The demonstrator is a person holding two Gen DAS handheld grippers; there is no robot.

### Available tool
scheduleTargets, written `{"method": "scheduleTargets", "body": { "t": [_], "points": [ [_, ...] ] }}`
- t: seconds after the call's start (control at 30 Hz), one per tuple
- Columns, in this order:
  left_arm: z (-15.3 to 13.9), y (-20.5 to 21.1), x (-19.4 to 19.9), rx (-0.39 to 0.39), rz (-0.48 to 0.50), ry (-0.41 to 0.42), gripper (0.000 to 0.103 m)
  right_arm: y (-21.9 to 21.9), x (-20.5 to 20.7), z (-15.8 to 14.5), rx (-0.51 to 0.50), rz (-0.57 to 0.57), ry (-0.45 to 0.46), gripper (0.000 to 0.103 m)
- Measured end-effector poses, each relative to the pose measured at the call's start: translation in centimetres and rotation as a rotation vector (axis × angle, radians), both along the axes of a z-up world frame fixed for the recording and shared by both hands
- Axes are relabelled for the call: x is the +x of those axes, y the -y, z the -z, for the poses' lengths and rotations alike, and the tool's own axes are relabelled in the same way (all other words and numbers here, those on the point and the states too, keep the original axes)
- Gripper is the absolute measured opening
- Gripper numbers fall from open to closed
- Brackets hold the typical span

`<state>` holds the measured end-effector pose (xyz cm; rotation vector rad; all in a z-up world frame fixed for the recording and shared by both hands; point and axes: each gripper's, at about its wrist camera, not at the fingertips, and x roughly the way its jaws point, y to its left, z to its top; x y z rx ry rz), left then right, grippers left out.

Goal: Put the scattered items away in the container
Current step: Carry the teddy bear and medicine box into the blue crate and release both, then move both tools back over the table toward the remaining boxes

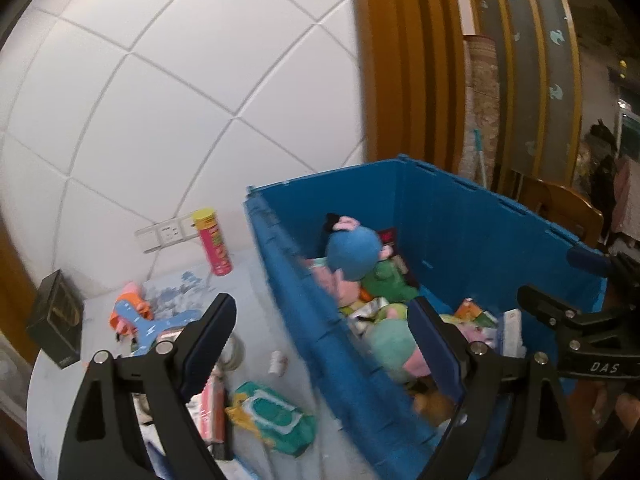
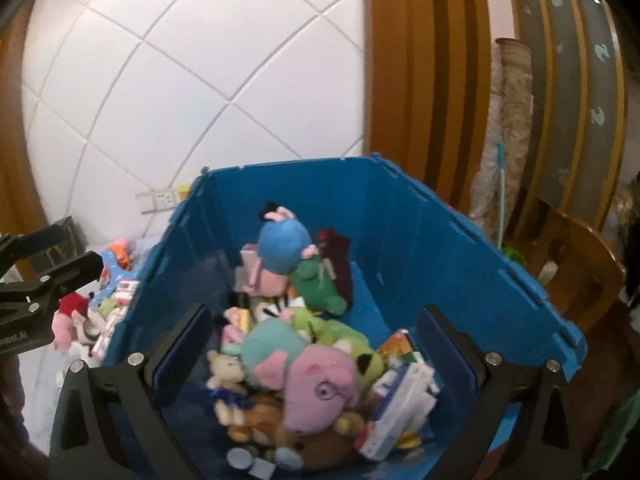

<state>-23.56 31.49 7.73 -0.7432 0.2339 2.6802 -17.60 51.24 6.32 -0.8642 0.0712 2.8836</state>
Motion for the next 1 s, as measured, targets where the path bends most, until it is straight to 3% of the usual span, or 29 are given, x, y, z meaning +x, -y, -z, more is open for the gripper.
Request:
{"method": "scheduleTargets", "body": {
  "t": [0.33, 0.57, 0.8, 1.0],
  "points": [
    [1.8, 12.5, 1.9, 0.012, -0.088, 0.014, 0.088, 10.0, 0.6, -0.6, -0.004, -0.07, -0.035, 0.103],
    [5.1, 23.5, 3.4, -0.02, -0.178, 0.06, 0.088, 19.2, 1.8, 0.8, -0.01, -0.124, -0.04, 0.103],
    [12.3, 35.4, 3.8, -0.074, -0.321, 0.207, 0.088, 26.5, 1.2, 7.2, -0.059, -0.153, 0.087, 0.103],
    [19.0, 40.9, 3.3, -0.076, -0.431, 0.365, 0.088, 30.8, -0.7, 14.4, -0.066, -0.199, 0.27, 0.103]
  ]
}}
